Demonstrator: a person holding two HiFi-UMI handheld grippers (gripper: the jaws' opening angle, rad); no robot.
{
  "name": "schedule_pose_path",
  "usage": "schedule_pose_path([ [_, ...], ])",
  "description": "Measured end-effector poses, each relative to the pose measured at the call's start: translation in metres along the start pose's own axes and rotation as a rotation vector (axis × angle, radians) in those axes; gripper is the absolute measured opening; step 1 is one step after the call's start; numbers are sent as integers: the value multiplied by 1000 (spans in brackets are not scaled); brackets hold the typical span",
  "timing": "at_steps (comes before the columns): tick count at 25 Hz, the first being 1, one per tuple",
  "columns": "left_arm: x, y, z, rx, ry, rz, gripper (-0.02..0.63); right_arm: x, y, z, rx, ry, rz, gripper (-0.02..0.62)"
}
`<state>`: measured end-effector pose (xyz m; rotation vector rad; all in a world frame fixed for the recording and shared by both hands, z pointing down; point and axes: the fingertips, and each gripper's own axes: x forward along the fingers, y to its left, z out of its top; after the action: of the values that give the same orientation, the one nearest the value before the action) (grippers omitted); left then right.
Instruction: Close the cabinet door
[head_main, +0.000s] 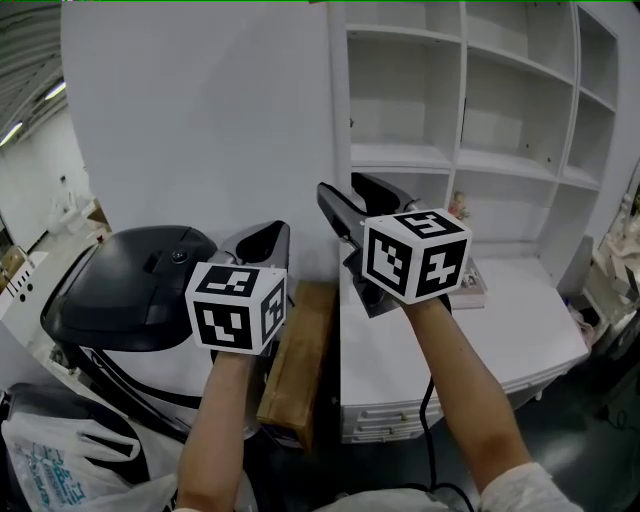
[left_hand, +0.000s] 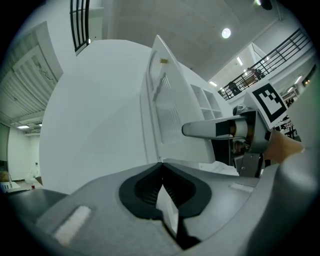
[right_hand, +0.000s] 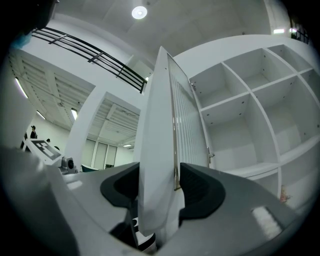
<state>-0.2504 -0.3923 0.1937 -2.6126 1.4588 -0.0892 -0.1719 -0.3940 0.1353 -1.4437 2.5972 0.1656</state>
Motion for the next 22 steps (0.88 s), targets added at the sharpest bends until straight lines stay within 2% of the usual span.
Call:
schedule_pose_path([
  [9,7,-8,3,-1,-10,-15,-2,-9,-9,3,-6,1,-22,198],
  [22,20,-42,11,4,-29,-56,-2,-33,-36,7,10,15,-22,164],
])
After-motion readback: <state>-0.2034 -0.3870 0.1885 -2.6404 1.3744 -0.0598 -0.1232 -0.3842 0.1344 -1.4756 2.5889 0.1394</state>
